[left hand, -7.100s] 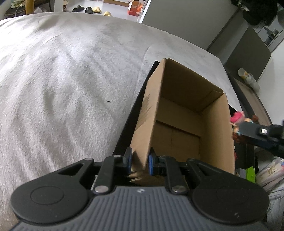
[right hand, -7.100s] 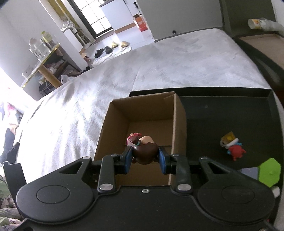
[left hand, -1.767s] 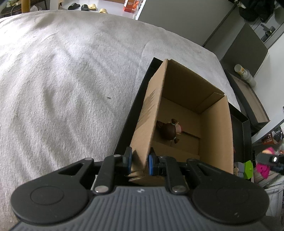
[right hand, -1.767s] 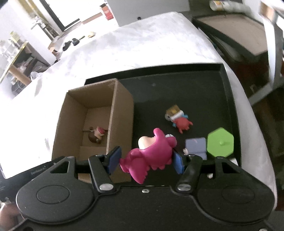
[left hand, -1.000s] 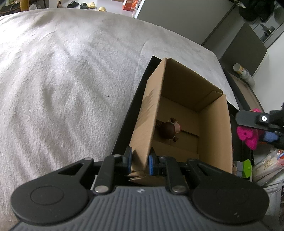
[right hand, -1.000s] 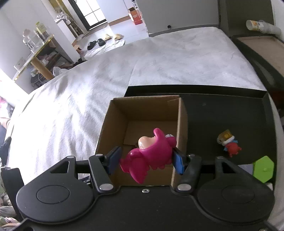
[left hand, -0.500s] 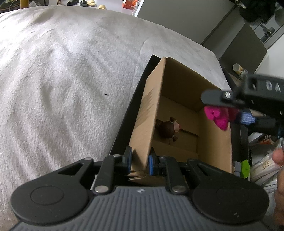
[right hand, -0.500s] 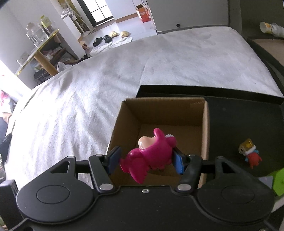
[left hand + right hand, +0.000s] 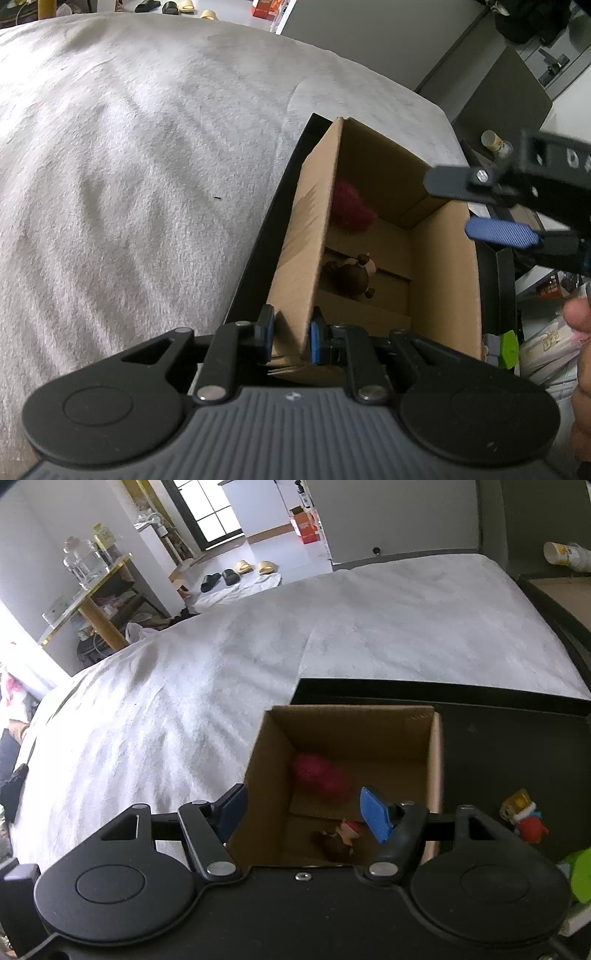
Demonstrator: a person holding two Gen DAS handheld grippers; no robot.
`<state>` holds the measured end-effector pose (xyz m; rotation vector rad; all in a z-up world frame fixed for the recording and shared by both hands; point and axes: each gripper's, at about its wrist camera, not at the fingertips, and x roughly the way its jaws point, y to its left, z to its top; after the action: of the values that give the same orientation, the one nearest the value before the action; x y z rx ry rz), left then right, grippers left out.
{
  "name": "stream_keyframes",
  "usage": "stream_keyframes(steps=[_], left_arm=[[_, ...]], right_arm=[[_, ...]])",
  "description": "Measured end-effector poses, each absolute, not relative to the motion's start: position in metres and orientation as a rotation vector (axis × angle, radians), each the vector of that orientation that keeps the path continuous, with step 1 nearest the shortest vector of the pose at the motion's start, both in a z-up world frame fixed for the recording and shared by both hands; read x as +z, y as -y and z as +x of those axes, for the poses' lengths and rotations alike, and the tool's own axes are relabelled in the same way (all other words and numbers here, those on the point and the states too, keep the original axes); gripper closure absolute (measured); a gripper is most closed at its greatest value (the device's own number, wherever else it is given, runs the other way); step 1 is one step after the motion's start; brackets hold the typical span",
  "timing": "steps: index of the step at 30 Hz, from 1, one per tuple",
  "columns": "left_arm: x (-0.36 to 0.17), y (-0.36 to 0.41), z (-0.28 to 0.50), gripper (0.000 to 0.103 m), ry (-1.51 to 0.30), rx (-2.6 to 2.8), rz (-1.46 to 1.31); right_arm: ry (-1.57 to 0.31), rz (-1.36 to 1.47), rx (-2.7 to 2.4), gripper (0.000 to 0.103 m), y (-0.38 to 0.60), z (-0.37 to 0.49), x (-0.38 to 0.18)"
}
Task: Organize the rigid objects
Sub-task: 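Carry the pink pig into the cardboard box and open the right gripper, then move the right gripper back over the tray toward the white popsicle piece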
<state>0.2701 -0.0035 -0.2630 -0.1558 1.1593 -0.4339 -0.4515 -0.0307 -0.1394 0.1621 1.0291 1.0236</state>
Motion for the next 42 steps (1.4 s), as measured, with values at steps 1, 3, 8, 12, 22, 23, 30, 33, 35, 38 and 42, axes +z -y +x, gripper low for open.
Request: stream_keyframes(steps=[1, 3, 8, 12, 22, 23, 30, 33, 35, 38, 42], left_arm=[[-0.263, 0.004, 0.27, 0.085, -1.159, -0.434, -0.156], [-0.263, 0.003, 0.27, 0.085, -1.159, -0.432, -0.157], [-0.263, 0.004, 0.271, 0.085, -1.158, -0.431, -0.159], [-0.263, 0.003, 0.272, 0.085, -1.166, -0.416, -0.168], [-0.261, 0.003, 0.272, 0.085, -1.165, -0.392, -0.164], [-0.261, 0.003, 0.272, 0.085, -1.166, -0.391, -0.165], [-0.261, 0.004, 0.272, 0.085, -1.169, -0.383, -0.167], [-0.261, 0.004, 0.273, 0.085, -1.171, -0.378, -0.171], [-0.261, 0.003, 0.272, 0.085, -1.17, -0.381, -0.168], [-0.261, 0.003, 0.271, 0.085, -1.168, -0.381, -0.165], [-0.262, 0.004, 0.271, 0.085, -1.167, -0.379, -0.163]], right_arm=[[-1.032, 0.159, 1.018, 0.033, 0.035, -0.452, -0.14], [-1.039, 0.158, 1.009, 0.032, 0.041, -0.453, -0.141], [-1.056, 0.18, 0.985, 0.032, 0.063, -0.452, -0.145], [-1.057, 0.194, 0.975, 0.032, 0.083, -0.448, -0.146], [-1.053, 0.236, 0.91, 0.032, 0.133, -0.431, -0.152], [-1.052, 0.239, 0.904, 0.032, 0.137, -0.43, -0.153], [-1.054, 0.25, 0.863, 0.032, 0.165, -0.421, -0.159], [-1.06, 0.249, 0.842, 0.032, 0.174, -0.418, -0.164], [-1.067, 0.25, 0.826, 0.032, 0.18, -0.415, -0.168], [-1.079, 0.253, 0.803, 0.032, 0.189, -0.412, -0.175], [-1.09, 0.259, 0.782, 0.032, 0.2, -0.409, -0.183]])
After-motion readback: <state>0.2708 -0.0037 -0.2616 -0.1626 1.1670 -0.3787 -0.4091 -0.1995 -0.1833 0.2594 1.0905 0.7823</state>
